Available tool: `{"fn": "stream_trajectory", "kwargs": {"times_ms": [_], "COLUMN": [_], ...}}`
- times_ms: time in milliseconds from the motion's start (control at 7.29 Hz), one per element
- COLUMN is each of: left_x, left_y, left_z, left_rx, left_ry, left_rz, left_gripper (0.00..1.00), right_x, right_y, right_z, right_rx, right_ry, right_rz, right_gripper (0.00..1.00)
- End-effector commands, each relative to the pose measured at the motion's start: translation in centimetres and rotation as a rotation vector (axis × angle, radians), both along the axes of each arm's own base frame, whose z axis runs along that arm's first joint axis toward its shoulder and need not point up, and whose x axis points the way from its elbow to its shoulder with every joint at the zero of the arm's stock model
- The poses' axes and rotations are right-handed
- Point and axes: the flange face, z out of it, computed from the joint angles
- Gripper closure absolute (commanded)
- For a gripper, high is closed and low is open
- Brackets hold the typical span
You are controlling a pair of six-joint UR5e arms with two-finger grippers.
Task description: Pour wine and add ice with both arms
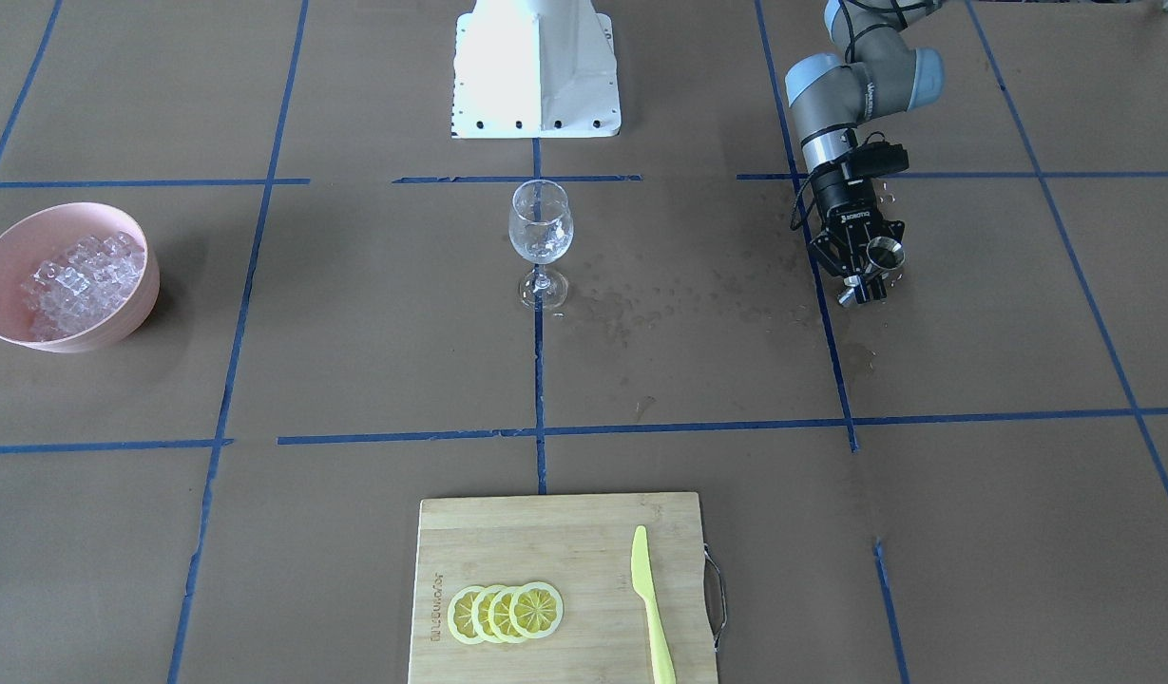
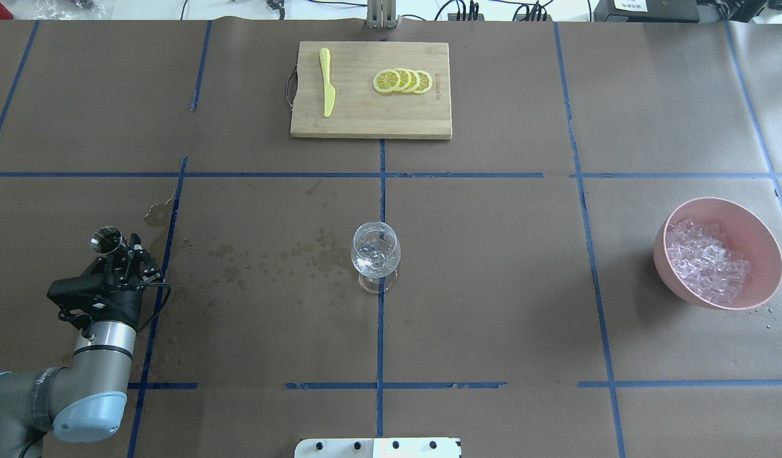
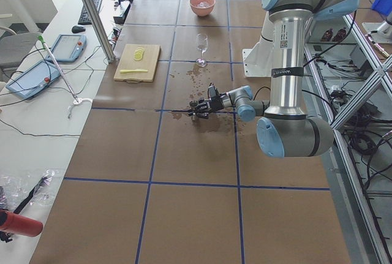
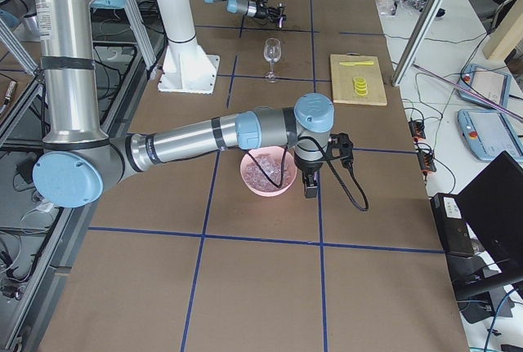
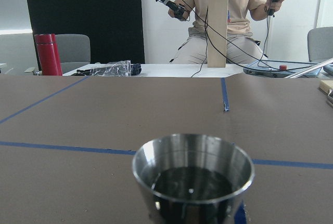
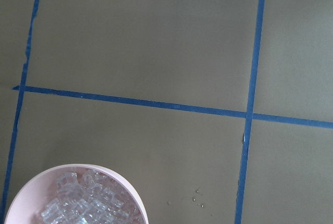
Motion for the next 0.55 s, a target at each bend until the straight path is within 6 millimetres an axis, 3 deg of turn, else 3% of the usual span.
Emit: {"fn": "stream_trajectory", "kwargs": {"times_ms": [0,412], "left_x": [-1.0,-2.7], "left_y": [-0.6,-1.6], "left_z": [-2.6,-6.8], "left_rx": [0.010,0.032], "left_ry": [0.044,0.070], "left_rz": [-0.012,-0.020], "left_gripper": [1.00,1.00], "right_x": [0.0,-1.8], "right_y": [0.1,0.4], "right_z": [-0.4,-2.3], "right_rx": [0.007,-0.052], "right_ry": [-0.006,-0.017], "right_rz": [-0.001,0.051], "right_gripper": [0.00,0.00]}}
